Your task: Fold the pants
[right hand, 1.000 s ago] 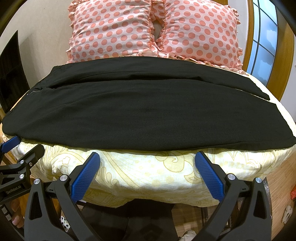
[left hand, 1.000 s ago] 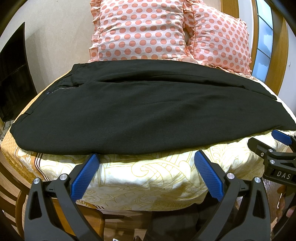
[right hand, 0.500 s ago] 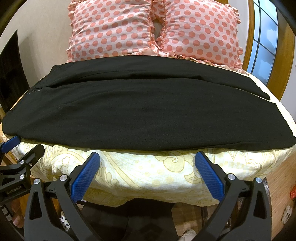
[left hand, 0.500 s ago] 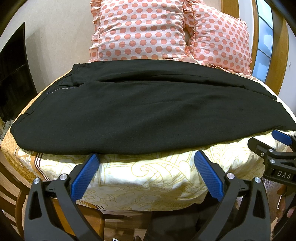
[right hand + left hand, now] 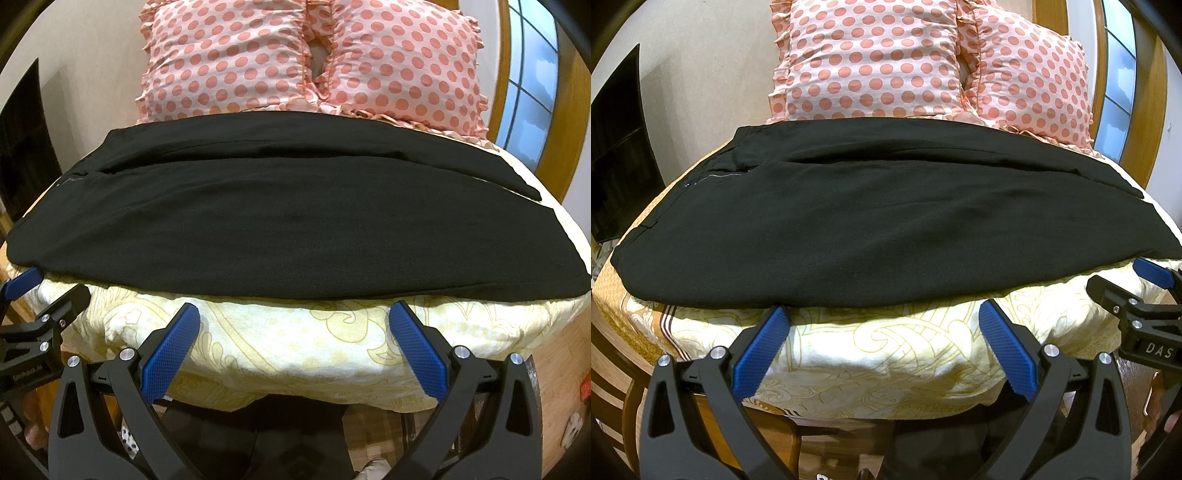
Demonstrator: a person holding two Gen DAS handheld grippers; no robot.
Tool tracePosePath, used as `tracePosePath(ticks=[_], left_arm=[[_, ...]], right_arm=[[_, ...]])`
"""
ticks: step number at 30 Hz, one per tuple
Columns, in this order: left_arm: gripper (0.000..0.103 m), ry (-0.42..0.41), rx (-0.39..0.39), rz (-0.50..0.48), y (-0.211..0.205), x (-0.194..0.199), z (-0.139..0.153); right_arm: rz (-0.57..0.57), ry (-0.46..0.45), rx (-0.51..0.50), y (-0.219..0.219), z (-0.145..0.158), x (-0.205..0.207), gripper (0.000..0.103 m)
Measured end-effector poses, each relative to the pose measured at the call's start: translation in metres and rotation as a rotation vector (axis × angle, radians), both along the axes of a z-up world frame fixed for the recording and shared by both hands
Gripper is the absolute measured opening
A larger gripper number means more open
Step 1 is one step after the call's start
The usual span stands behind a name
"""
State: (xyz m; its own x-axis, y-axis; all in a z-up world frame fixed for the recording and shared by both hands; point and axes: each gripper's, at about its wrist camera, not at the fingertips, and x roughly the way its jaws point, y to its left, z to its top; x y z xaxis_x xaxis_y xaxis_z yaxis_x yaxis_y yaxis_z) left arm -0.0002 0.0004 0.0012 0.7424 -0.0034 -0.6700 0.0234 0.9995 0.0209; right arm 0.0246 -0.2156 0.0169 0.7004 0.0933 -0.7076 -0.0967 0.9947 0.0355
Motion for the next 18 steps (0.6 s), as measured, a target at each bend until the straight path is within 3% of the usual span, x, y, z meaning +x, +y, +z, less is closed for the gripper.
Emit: tracePosePath(ticks=[3,5,8,11,14,18], left_arm=[[0.101,0.024,-0.016,-0.009,0.005,-0.004,0.004],[0.101,0.016,-0.042,-0.023,0.013,-0.011,0.018],[0.101,-0.056,-0.039,-0.035,0.019,-0.018,0.05],[0.101,-0.114,-0.029,-0.001,0.027,-0.003,0.077],[0.101,-0.125,0.001,0.054,0.032,0.032,0.087],[0.101,-0.074,0.004,0.105,0.035,0.089,0.089]], right_arm=[[0.04,0.027,0.022,-0.002,-0.001,-0.006,0.102],[0.066,0.012,0.056,-0.018,0.013,-0.012,0.102],[0.054,-0.079,0.065,-0.05,0.05,-0.021,0.102],[-0.049,-0.156,0.029,-0.083,0.079,-0.006,0.102],[-0.201,-0.146,0.04,-0.125,0.091,0.043,0.102],[-0.415,-0.017,0.098,-0.181,0.083,0.143,0.102]])
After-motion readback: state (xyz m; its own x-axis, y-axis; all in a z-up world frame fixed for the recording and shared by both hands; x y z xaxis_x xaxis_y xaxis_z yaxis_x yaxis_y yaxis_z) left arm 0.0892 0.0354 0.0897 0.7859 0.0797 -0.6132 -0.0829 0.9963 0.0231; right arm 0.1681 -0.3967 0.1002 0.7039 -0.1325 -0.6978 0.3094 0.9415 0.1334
